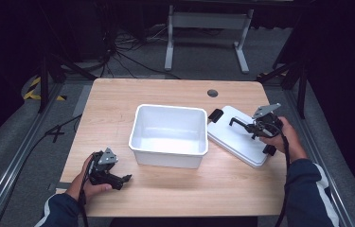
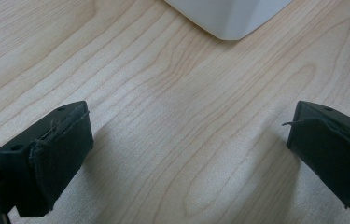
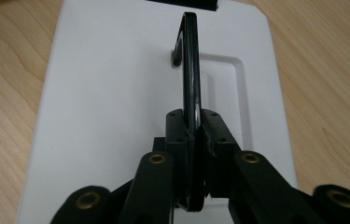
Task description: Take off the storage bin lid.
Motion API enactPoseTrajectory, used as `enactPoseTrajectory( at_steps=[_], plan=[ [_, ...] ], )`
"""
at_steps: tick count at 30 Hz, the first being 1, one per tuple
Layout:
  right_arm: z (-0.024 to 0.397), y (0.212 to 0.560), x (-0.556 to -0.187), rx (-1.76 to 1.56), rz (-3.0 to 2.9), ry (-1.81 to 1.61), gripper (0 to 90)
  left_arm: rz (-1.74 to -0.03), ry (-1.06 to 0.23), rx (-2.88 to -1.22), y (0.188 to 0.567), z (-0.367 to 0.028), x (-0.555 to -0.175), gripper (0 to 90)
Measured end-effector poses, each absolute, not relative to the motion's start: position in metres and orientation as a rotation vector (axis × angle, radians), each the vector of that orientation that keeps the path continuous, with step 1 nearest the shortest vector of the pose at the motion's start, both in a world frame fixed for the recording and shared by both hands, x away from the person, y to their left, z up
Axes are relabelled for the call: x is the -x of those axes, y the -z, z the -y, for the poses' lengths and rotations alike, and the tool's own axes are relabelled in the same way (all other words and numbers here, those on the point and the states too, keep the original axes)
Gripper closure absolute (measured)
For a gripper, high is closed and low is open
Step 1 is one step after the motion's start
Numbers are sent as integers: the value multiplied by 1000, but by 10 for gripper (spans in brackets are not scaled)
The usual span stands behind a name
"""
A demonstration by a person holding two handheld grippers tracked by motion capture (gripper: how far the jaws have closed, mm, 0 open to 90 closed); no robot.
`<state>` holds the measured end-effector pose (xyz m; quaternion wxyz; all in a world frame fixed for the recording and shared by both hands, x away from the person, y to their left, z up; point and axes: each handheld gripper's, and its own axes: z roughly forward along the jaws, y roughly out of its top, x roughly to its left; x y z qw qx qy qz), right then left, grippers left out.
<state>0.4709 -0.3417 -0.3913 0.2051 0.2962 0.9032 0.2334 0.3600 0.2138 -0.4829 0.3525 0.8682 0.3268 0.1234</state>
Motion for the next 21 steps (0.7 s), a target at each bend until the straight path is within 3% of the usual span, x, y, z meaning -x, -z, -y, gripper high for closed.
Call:
enactPoseTrajectory(
  at_steps=[11, 21],
  plan=[
    [349, 375, -465, -847, -2438, -734, 748, -846, -319, -2246, 483, -214, -360, 6],
    [351, 367, -456, -880, -2379, -783, 625, -846, -319, -2246, 483, -214, -360, 7]
  ],
)
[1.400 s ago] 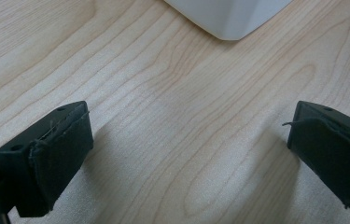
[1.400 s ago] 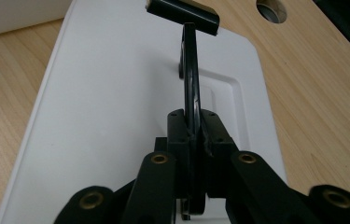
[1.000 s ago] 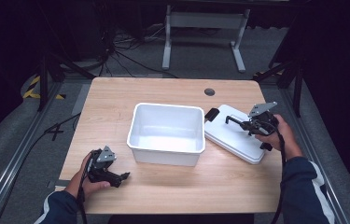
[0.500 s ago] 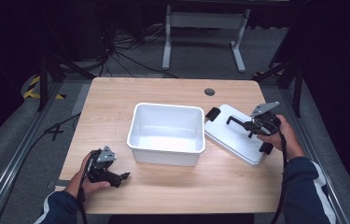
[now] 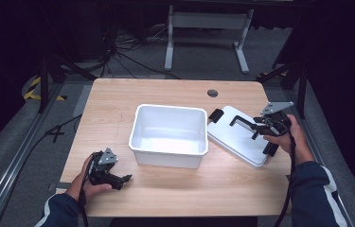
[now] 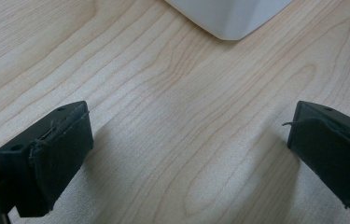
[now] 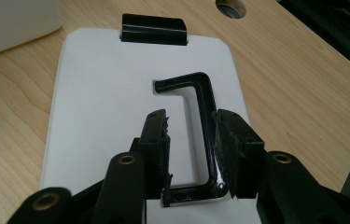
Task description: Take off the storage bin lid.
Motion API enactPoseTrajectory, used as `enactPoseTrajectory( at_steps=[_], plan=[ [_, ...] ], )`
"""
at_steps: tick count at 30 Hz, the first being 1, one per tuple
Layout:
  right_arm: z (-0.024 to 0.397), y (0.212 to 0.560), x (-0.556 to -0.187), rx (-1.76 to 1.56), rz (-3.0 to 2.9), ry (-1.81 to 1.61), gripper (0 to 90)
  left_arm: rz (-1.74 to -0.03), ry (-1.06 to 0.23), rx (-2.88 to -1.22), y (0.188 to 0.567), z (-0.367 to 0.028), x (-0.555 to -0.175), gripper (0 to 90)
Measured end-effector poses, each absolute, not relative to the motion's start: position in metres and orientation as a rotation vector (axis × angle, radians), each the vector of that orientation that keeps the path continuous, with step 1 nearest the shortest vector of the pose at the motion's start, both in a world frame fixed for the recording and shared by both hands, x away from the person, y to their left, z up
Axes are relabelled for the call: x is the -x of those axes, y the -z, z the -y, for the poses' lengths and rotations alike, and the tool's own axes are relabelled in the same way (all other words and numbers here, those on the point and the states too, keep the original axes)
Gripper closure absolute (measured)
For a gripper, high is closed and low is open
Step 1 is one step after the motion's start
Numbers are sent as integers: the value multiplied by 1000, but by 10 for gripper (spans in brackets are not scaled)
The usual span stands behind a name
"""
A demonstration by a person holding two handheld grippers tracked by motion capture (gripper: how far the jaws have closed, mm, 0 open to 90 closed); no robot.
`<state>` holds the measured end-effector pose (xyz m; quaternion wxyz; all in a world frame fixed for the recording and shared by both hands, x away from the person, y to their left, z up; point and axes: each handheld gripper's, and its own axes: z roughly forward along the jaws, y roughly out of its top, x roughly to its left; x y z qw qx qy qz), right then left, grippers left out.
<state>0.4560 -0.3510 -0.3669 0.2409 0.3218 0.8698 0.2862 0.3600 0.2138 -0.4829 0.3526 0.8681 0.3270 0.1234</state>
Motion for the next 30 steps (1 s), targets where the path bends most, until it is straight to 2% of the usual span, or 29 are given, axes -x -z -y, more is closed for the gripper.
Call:
enactPoseTrajectory(
  at_steps=[19, 21, 30],
  plan=[
    [336, 345, -412, -828, -2338, -963, 428, -846, -319, -2246, 483, -214, -360, 6],
    [334, 345, -406, -808, -2338, -951, 383, -846, -319, -2246, 483, -214, -360, 6],
    [328, 348, -383, -762, -2344, -979, 344, -843, -318, -2246, 483, -214, -360, 6]
  ],
)
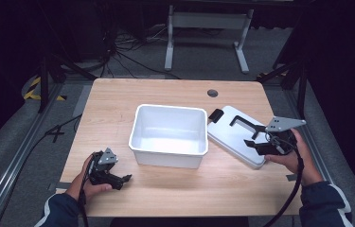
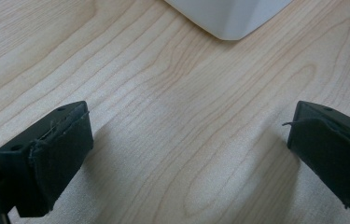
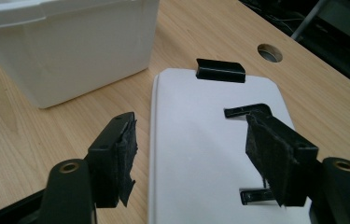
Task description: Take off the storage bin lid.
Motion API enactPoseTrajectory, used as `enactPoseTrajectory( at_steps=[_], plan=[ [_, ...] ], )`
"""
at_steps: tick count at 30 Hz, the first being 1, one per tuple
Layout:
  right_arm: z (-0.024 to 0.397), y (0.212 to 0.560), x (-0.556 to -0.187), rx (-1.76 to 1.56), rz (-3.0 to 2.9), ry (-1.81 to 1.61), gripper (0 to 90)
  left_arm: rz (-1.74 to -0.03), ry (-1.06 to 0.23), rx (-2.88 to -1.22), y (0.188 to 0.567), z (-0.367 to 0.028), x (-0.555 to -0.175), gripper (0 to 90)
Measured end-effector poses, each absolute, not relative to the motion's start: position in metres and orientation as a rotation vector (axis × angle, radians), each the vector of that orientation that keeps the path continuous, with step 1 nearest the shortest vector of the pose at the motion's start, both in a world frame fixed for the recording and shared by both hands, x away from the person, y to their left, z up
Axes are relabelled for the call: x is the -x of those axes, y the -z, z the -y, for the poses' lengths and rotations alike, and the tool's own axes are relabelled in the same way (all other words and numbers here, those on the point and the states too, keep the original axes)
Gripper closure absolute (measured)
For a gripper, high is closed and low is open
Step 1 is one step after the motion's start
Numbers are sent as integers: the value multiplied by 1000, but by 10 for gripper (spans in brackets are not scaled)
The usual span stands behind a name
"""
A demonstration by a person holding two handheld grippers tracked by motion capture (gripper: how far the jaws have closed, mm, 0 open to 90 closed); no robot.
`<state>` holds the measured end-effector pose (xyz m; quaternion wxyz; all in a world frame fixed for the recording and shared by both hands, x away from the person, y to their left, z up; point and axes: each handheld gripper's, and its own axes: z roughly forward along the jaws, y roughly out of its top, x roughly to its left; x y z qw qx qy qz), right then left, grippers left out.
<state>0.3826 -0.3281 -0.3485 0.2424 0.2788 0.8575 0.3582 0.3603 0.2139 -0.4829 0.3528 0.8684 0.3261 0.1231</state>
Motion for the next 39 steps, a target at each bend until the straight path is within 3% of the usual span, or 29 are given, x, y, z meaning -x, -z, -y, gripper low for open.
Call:
enactPoseTrajectory(
  at_steps=[19, 39],
  plan=[
    [316, 394, -352, -674, -2404, -1006, 345, -832, -323, -2253, 483, -214, -361, 6],
    [326, 460, -336, -830, -2473, -1045, 312, -830, -319, -2255, 483, -214, -361, 6]
  ],
)
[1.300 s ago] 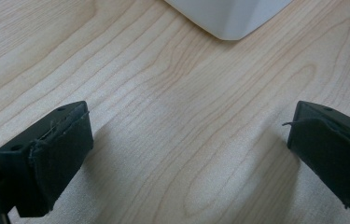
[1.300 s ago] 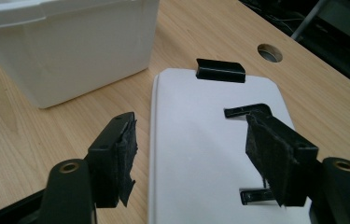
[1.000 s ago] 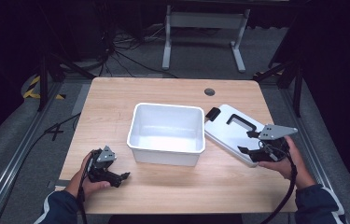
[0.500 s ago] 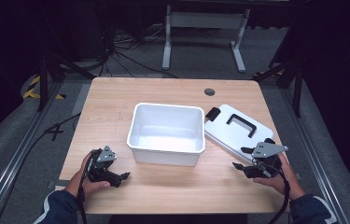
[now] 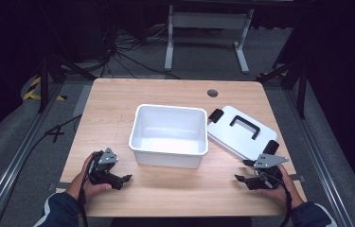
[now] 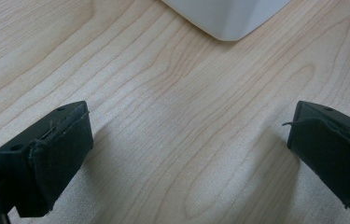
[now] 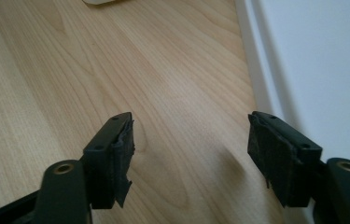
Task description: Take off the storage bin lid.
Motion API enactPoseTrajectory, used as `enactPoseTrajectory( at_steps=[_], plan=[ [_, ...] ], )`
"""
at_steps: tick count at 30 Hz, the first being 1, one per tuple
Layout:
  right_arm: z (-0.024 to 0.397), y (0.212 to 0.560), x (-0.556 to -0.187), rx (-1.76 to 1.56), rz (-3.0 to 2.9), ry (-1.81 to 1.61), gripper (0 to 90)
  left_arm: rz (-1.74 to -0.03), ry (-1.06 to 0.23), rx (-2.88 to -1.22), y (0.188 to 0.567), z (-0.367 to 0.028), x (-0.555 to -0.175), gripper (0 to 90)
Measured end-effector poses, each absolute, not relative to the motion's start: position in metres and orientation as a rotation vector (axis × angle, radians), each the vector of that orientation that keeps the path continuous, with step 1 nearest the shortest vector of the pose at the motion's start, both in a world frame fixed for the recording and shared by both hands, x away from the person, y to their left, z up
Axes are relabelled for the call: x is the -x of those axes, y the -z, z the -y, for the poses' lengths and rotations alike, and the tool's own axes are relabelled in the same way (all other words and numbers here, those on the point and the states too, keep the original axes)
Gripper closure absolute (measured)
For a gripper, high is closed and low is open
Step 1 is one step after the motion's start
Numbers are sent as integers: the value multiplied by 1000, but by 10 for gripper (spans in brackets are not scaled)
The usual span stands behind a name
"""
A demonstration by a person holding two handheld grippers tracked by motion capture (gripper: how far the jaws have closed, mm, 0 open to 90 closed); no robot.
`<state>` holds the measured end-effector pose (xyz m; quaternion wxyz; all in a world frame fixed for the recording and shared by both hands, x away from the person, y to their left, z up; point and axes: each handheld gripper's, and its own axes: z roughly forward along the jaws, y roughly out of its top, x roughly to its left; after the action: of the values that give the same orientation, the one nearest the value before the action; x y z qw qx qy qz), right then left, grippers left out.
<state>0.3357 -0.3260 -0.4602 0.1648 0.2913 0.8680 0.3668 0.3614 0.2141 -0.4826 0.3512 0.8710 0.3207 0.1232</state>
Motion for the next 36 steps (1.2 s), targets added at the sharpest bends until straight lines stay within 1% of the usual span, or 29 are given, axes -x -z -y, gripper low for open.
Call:
enactPoseTrajectory(
  at_steps=[8, 36],
  plan=[
    [330, 469, -335, -883, -2463, -1079, 264, -823, -315, -2263, 482, -214, -362, 6],
    [330, 469, -335, -888, -2460, -1072, 244, -825, -309, -2260, 482, -212, -362, 2]
  ],
)
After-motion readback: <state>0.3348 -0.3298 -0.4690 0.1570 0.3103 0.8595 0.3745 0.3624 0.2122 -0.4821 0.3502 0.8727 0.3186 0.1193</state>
